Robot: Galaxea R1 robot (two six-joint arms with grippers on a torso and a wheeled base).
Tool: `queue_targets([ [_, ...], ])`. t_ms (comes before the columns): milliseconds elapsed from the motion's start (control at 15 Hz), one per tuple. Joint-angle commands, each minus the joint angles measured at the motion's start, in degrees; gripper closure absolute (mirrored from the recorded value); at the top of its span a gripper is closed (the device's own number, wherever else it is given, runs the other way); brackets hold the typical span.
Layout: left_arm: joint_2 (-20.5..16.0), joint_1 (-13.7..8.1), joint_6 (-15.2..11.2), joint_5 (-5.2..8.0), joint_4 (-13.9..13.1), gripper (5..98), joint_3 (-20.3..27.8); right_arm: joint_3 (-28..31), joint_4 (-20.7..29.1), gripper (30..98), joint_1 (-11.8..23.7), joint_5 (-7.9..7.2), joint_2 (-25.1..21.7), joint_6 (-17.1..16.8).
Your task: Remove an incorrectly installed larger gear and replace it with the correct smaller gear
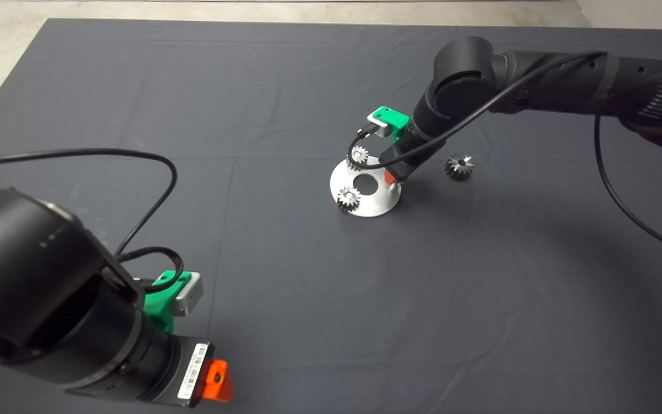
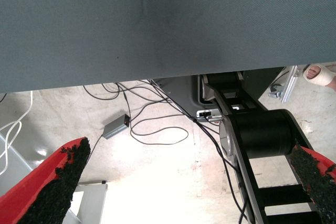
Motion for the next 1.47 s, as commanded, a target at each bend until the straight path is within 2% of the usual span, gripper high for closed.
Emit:
queue_targets([
  [0,-0.22,-0.34,-0.45,0.71,-1.29,5.4,0.99,0.68,-1.75,88.2,1.42,0.11,-0.20,-0.01],
  [1067,-0.22,-0.34,-0.53,0.71,-1.38,5.4,0.99,0.83,-1.75,88.1,1.14,0.46,-0.90,0.17],
  [1200,-0.22,-0.34,-0.53,0.71,-1.38,5.4,0.99,0.85,-1.75,88.1,1.07,1.73,-0.90,0.34],
  [1400,-0.22,-0.34,-0.53,0.71,-1.38,5.4,0.99,0.85,-1.75,88.1,0.98,1.96,-0.81,0.34],
])
